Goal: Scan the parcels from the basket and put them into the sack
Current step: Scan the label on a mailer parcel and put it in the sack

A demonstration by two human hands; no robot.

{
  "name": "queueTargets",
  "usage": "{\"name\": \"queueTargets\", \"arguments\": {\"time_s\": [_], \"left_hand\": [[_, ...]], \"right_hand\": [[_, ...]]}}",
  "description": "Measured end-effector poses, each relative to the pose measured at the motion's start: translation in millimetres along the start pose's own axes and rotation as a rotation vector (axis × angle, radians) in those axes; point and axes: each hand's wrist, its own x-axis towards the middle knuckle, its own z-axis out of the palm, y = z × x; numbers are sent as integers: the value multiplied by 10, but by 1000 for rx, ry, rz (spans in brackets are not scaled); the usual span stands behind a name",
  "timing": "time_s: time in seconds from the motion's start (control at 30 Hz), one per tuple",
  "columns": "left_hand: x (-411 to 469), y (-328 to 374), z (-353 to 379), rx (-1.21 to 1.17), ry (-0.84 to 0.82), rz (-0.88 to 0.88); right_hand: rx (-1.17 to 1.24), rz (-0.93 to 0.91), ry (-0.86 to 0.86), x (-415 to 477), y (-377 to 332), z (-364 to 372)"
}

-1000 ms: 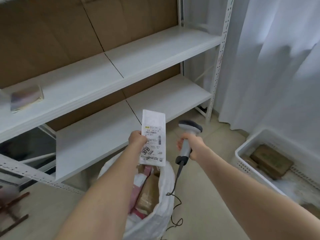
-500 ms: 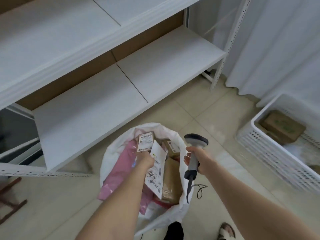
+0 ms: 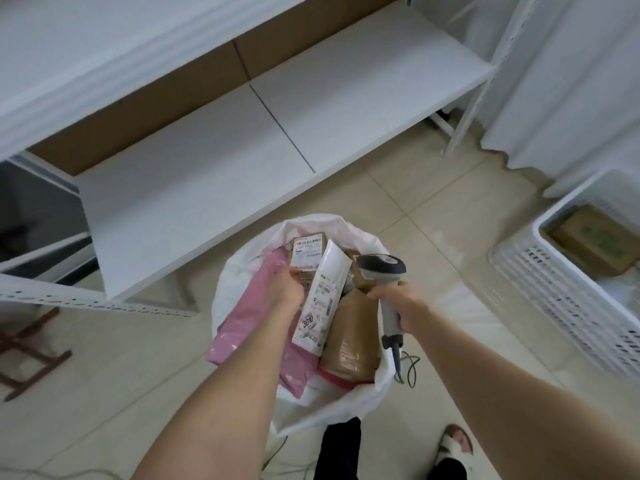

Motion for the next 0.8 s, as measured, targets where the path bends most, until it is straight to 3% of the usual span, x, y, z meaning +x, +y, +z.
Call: {"name": "queueTargets", "arguments": {"time_s": [0.1, 0.27, 0.4, 0.53, 0.67, 0.8], "left_hand": [[120, -422, -266, 211, 88, -198], [451, -1079, -425, 281, 45, -518], [723, -1396, -348, 172, -76, -380], [813, -1356, -381, 20, -38, -368], [853, -1023, -629, -179, 34, -331], [836, -514, -1023, -304, -5, -256]], "right_hand": [[-151, -3, 29, 54, 89, 190], [-215, 28, 47, 237, 227, 369], [-220, -4, 134, 413, 244, 522], [-227, -46, 245, 504, 231, 623], [-179, -99, 341, 386, 14, 541], [-97, -177, 397, 24, -392, 315]]}}
